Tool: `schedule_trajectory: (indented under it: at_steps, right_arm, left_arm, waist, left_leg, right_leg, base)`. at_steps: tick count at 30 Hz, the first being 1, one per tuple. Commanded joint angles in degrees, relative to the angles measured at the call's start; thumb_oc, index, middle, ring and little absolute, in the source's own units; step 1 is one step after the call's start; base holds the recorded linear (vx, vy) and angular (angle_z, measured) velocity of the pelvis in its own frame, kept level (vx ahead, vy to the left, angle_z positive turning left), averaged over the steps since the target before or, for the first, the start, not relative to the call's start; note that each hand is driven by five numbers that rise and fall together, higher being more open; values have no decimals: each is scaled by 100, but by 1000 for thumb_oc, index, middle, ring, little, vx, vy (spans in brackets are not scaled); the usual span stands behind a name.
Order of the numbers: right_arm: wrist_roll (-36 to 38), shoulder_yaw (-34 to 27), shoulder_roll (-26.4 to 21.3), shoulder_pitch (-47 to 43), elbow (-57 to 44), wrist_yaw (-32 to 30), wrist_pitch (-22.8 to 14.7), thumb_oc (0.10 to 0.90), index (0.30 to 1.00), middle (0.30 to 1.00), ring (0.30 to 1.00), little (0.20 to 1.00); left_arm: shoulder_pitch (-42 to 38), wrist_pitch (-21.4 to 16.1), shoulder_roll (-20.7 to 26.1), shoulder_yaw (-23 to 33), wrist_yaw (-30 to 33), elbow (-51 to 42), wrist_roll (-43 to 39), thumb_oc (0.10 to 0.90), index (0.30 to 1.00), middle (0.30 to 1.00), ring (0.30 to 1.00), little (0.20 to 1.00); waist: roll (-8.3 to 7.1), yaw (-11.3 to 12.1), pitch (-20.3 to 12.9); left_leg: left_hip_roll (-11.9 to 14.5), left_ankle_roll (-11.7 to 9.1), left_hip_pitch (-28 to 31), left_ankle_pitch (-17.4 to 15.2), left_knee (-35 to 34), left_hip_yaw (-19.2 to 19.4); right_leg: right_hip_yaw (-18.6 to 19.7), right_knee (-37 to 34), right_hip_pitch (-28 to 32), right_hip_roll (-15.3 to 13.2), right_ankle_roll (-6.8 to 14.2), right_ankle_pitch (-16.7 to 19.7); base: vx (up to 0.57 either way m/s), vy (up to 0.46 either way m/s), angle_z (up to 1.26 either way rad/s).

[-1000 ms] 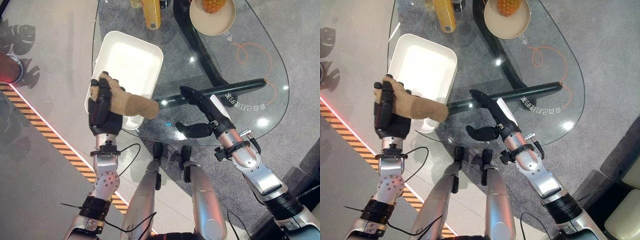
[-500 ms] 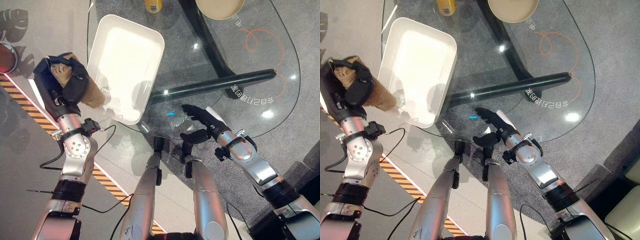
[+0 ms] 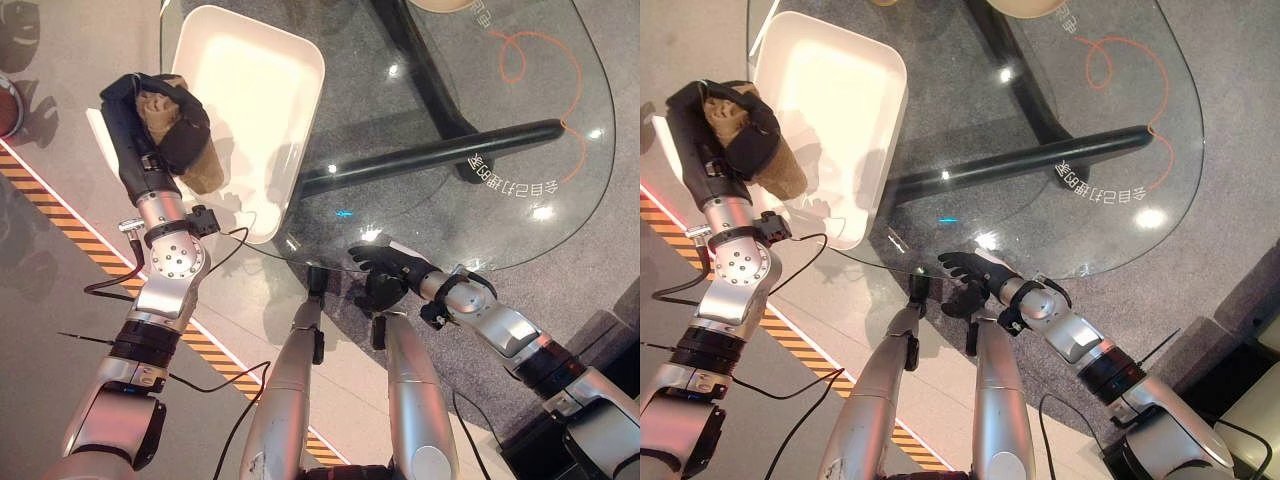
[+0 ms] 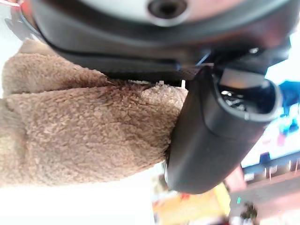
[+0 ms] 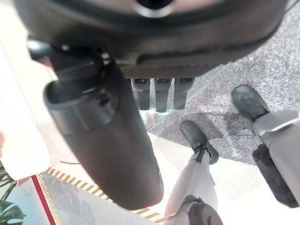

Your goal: Wipe the table with a cloth and put it in the basket.

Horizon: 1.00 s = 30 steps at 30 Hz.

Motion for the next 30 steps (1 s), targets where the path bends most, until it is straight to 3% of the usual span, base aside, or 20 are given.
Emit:
schedule_trajectory:
  at_steps: [1,8,16,30]
  right_arm:
    - [408,217,-27,-7,-93,140,-21,800,900,900,900,900]
    - [471,208,-37,-189,-88,81,131,800,900,900,900,900]
    - [591,201,-24,-267,84,-48,7,800,900,900,900,900]
    - [708,180,47,-453,205,-230,15,800,900,900,900,900]
  left_arm:
    - [-718,-304,474,235,400,-103,610,100,300,300,300,200]
    - [-1059,13,436,-103,239,586,709,100,300,300,300,200]
    - [-1384,11,449,-300,559,1371,682,100,300,300,300,200]
    - [-1886,375,441,-699,214,1955,596,100,300,300,300,200]
  waist:
    - [115,-25,-160]
    - [115,-121,-160]
    - [110,-197,-160]
    - [73,-281,-160]
  left_leg:
    - [-16,195,-362,-641,902,468]
    - [-17,173,-624,-599,943,522]
    - [9,139,-946,-580,1029,563]
    - [20,115,-1266,-529,1102,618]
  right_leg:
    - [526,-1129,-45,371,183,758]
    - [558,-1137,-344,373,218,868]
    - [569,-1078,-684,359,249,930]
    - [566,-997,-1010,395,264,989]
  base:
    - [17,33,-3]
    - [22,38,-3]
    - [6,7,-1]
    - [0,1,0]
